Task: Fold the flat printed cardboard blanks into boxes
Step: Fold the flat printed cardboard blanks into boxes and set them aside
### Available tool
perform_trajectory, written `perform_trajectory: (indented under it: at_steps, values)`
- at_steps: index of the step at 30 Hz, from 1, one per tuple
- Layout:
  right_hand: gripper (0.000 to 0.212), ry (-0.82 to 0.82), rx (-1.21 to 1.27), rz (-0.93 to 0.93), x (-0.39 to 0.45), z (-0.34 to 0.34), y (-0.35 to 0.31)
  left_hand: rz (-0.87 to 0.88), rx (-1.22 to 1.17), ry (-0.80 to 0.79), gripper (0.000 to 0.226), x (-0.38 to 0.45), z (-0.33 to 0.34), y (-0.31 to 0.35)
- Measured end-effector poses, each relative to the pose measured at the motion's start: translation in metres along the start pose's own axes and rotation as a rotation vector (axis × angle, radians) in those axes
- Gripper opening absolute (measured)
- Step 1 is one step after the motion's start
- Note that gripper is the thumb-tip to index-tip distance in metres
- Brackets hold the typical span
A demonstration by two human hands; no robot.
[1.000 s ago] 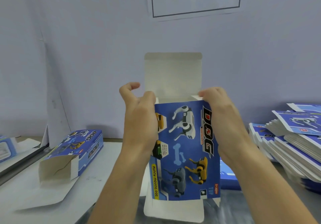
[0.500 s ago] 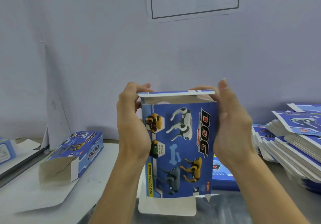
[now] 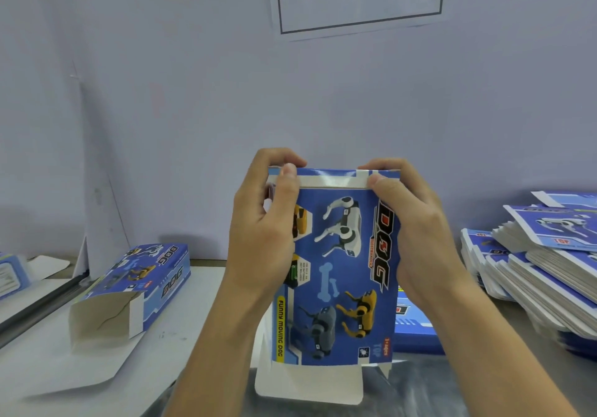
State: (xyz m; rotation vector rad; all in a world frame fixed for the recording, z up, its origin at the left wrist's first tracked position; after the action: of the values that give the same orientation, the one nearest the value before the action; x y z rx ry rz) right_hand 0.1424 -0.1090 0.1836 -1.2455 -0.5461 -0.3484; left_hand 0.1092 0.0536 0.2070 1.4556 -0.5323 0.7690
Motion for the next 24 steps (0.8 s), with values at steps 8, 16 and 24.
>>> perform_trajectory:
  at_steps: [8, 16, 24]
  values:
    - [0.008, -0.035, 0.064, 0.044, -0.004, 0.001, 0.006, 0.007, -0.084, -0.02, 0.018, 0.004, -0.007, -0.005]
    - [0.013, 0.017, 0.0, 0.052, -0.005, 0.003, 0.011, -0.012, -0.007, -0.031, 0.018, -0.002, 0.002, -0.004]
    - [0.015, -0.005, 0.072, 0.087, -0.007, 0.008, 0.011, -0.014, -0.058, -0.118, 0.007, -0.002, 0.003, -0.008]
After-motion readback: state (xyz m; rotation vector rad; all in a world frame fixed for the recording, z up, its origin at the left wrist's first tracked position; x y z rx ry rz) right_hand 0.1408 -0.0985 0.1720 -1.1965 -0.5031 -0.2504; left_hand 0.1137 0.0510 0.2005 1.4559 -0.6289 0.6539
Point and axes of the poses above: each hand's wrist, its own x-axis towards the middle knuckle, its own z-axis out of the palm, y = z × x, the point moved 10 cm from there along x, towards the middle knuckle
